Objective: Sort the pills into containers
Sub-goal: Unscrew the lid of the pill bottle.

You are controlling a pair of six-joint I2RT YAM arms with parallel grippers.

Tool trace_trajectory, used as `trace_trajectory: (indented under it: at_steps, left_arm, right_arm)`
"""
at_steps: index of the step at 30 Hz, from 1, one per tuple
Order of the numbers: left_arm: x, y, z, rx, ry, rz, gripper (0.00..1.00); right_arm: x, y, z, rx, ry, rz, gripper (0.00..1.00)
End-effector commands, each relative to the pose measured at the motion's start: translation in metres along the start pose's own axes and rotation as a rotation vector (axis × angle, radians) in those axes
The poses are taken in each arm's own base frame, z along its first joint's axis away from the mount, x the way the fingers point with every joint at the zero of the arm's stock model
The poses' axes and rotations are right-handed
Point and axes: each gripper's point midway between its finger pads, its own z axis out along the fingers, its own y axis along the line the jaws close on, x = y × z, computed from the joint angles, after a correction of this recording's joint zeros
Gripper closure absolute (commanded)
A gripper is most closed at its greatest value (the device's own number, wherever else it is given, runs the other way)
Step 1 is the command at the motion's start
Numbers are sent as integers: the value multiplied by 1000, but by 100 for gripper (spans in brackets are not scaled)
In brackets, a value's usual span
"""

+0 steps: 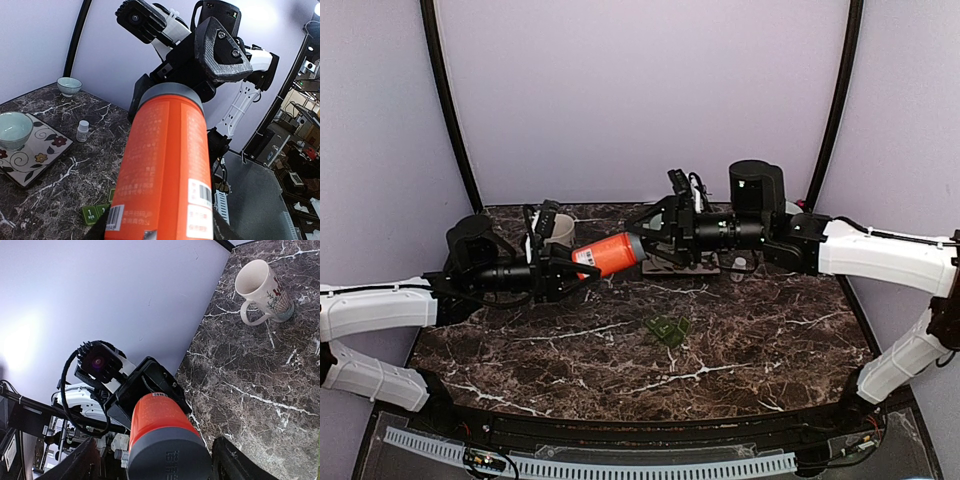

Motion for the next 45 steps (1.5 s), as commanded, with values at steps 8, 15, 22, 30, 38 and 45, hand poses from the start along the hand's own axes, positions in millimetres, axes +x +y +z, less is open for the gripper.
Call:
trace_trajectory:
  at_steps: [8, 15, 22, 30, 38, 45]
  left_arm:
    - [-19, -11, 4, 25, -24, 75, 100]
    - [-24, -8, 3, -7, -40, 83, 100]
    - [-26, -6, 4, -20, -41, 84, 100]
    - [-29, -9, 4, -8, -42, 77, 100]
    - [-42, -32, 6, 112, -14, 18, 100]
    - [-55, -57, 9, 277, 20, -102, 100]
  right_arm:
    - [-5, 3, 7, -5, 27, -30, 45]
    - [1, 1, 2, 3, 34, -31, 41]
    - [4, 1, -5, 5, 29, -36, 35]
    - [8, 0, -3, 1, 51, -66, 72]
    - [12, 9, -15, -15, 62, -397, 79]
    - [24, -2, -26, 16, 73, -723, 78]
